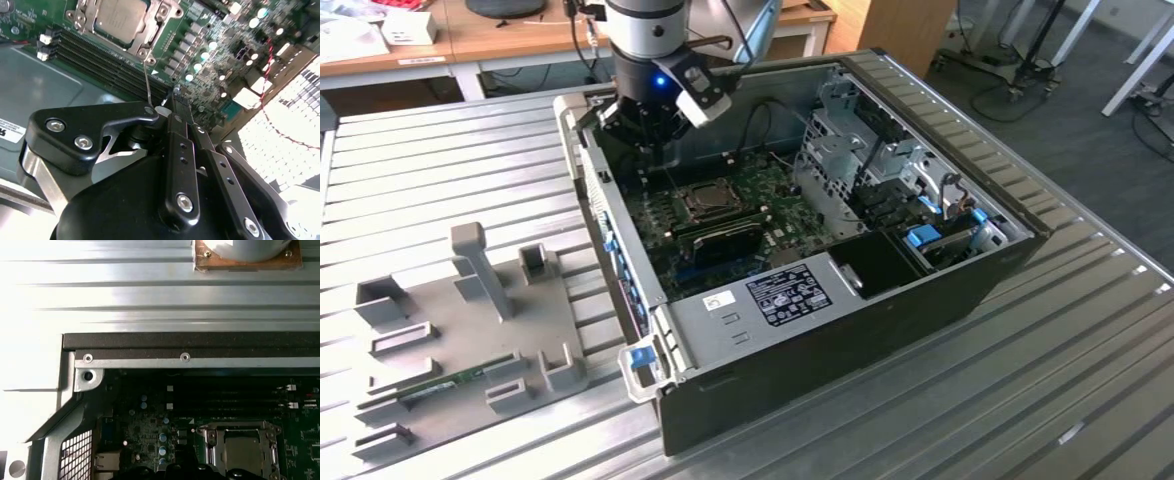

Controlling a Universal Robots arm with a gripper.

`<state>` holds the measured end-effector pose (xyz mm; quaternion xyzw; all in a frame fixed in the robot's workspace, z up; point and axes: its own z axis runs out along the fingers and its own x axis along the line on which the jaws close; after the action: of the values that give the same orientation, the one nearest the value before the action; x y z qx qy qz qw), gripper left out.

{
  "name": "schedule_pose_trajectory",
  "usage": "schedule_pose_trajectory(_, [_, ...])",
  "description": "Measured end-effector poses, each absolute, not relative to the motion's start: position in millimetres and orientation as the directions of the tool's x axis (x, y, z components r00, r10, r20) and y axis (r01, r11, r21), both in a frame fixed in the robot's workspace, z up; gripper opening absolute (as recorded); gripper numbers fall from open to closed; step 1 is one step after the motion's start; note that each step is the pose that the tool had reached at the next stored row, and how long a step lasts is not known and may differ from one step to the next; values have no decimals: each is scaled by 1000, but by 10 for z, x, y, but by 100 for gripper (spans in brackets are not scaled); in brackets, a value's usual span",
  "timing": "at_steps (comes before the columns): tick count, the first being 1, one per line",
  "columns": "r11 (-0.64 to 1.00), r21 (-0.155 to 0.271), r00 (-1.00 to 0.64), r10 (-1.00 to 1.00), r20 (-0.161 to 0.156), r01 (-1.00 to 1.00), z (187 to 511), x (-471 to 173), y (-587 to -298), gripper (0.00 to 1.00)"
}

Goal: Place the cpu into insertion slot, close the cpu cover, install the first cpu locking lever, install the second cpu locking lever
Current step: 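Install the first cpu locking lever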

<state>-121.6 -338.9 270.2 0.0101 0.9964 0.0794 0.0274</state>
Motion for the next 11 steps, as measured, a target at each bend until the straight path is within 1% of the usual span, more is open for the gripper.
schedule_pose_trajectory(6, [983, 181, -998, 26, -53, 16, 2673, -1228, -3389, 10])
schedule_pose_trajectory(11, [977, 211, -998, 27, -54, 15, 2642, -1234, -3387, 10])
